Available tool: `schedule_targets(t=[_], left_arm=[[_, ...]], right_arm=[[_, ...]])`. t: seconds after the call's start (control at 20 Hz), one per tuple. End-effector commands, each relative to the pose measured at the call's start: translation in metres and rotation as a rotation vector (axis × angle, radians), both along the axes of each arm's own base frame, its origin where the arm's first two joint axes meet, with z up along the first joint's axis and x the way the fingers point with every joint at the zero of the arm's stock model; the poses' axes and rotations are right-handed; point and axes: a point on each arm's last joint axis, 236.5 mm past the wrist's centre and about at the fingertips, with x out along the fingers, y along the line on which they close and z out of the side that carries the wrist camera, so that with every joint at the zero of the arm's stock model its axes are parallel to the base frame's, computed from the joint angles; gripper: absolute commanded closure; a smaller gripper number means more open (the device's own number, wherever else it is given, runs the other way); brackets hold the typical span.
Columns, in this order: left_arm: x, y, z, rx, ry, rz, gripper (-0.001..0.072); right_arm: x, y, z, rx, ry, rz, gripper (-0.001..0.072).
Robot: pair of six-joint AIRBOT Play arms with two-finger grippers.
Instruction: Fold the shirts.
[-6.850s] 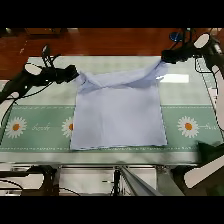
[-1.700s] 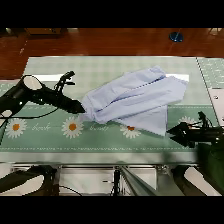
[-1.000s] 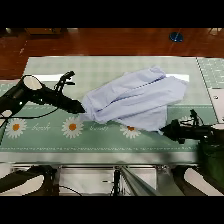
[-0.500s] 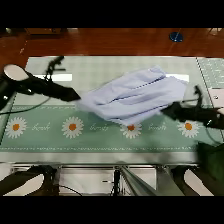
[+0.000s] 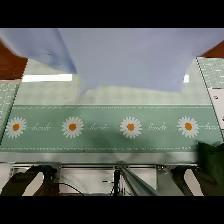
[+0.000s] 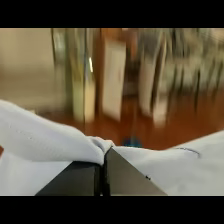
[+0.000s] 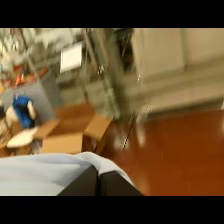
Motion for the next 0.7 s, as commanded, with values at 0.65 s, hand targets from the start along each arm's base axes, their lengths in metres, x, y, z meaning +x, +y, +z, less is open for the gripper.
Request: schedule_targets(t=[0.65], left_arm=[[-0.195, -0.024, -0.054, 0.009, 0.284, 0.001, 0.069]], right_arm=[[-0.147, -0.004, -0.071, -0.317, 0.526, -0.229, 0.0691]])
